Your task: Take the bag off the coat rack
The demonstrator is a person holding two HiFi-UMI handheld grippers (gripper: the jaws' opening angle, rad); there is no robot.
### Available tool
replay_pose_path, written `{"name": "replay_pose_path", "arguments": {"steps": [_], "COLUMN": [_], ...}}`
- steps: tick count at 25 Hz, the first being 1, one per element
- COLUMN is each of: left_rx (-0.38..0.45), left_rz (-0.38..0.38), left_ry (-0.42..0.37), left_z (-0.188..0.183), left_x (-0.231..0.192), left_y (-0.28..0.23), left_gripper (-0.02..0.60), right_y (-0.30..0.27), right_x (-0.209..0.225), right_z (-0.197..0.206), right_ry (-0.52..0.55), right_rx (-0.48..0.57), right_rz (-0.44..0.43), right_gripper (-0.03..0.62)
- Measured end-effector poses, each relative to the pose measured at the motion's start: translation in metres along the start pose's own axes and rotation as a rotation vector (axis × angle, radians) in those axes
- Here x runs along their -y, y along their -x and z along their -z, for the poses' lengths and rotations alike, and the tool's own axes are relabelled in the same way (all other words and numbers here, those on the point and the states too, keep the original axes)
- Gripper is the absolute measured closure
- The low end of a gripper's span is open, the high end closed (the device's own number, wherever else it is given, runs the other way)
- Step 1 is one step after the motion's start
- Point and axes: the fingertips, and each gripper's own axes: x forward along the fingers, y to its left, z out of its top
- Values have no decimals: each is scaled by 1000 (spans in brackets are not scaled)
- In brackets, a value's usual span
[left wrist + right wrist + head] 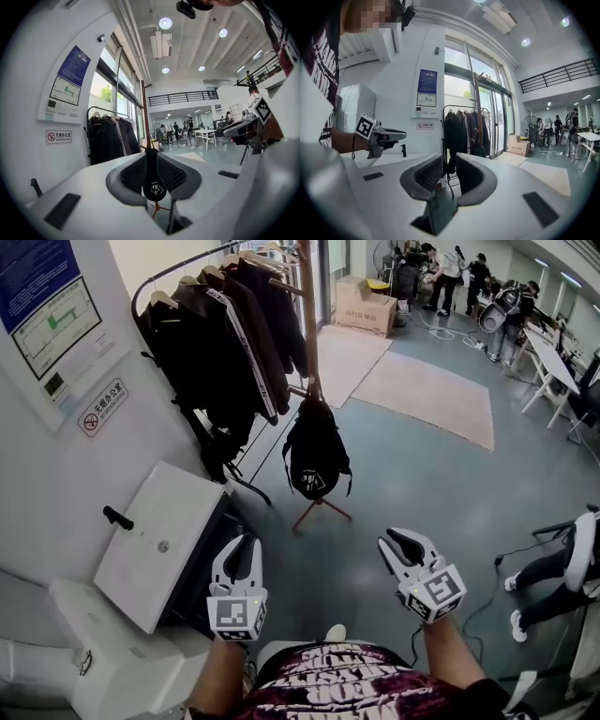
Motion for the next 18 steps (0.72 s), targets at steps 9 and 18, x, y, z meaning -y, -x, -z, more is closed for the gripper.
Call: {"name": "replay_pose_path", "arguments": {"steps": [9, 18], "left_rx": [-43, -86], "left_rz": [16, -15], "left_ry": [-7, -17], "left_z": [10, 27], "left_x": [10, -15], "left_y": [2, 13], "left_gripper": [476, 454], "right_y": [-2, -21], "right_x": [13, 7], "right_z": [7, 11], "right_ry": [-33, -42], "right_rx": [-3, -8], "right_rz": [-11, -21], "right_gripper": [484, 471]}}
